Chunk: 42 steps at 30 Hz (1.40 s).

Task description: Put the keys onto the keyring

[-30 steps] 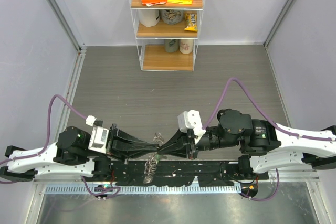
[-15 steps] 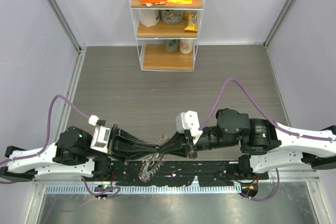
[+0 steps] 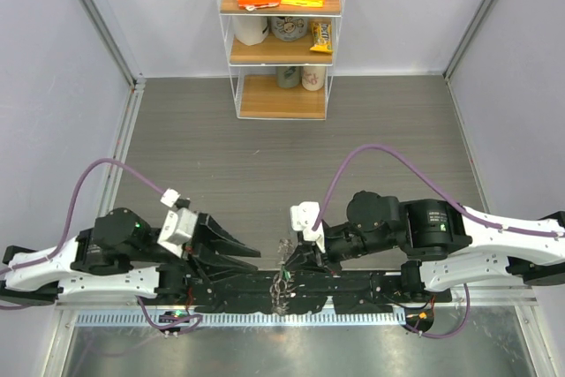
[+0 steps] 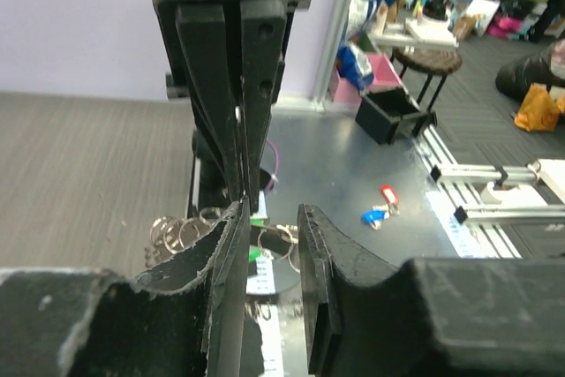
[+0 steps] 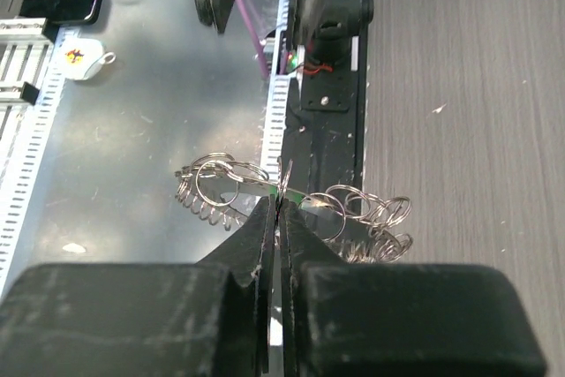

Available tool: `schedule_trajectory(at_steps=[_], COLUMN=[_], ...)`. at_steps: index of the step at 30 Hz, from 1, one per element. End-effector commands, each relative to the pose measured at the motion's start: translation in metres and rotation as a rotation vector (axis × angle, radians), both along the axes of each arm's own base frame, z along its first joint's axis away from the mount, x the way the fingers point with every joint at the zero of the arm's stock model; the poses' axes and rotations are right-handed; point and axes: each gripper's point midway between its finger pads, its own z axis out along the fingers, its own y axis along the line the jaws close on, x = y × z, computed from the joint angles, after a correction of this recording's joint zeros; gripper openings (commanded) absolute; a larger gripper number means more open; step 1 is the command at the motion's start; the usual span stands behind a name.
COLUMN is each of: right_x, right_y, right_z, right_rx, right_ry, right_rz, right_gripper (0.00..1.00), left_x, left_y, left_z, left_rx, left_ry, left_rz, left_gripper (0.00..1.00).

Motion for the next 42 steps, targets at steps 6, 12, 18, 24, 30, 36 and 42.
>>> schedule_trajectory(at_steps=[6,12,18,24,30,36,42], right_x=[-0.017,-0.021,-0.022,-0.022,-0.022,-0.020,-0.019], right_y=[0.000,0.005,0.013,0.022,0.029,0.035,0.036], right_z=[-0.004,-0.006,0.003,0.010,0.008,0.006,0.006], right_rx=[-0.075,-0.103,-0.092,-0.084,-0.097,-0.109,-0.106], right_ry=[0.098,0.132,0.147,0.151,0.152,0.142,0.133], right_rz=[0.053,0.062,0.057,0.059,0.060,0.065,0.065], right_gripper=[0.05,0.06,0.05,0.06,0.05,0.05,0.05], left_x=[-0.011,-0.012,-0.012,-0.011,-0.011,-0.010,-0.007], left_y=[-0.015,-0.017,-0.018,-0.017,-0.015,-0.015,-0.016], left_z=[-0.043,-0.050,-0.058,-0.060,-0.060,-0.066,-0.074], left_rx=[0.262,0.302,0.333,0.338,0.334,0.362,0.406], left_ry=[0.066,0.071,0.074,0.070,0.063,0.059,0.053], left_rz=[-0.062,-0.064,-0.065,-0.062,-0.060,-0.056,-0.042], left_gripper=[0.38,0.40,0.40,0.41,0.41,0.34,0.19])
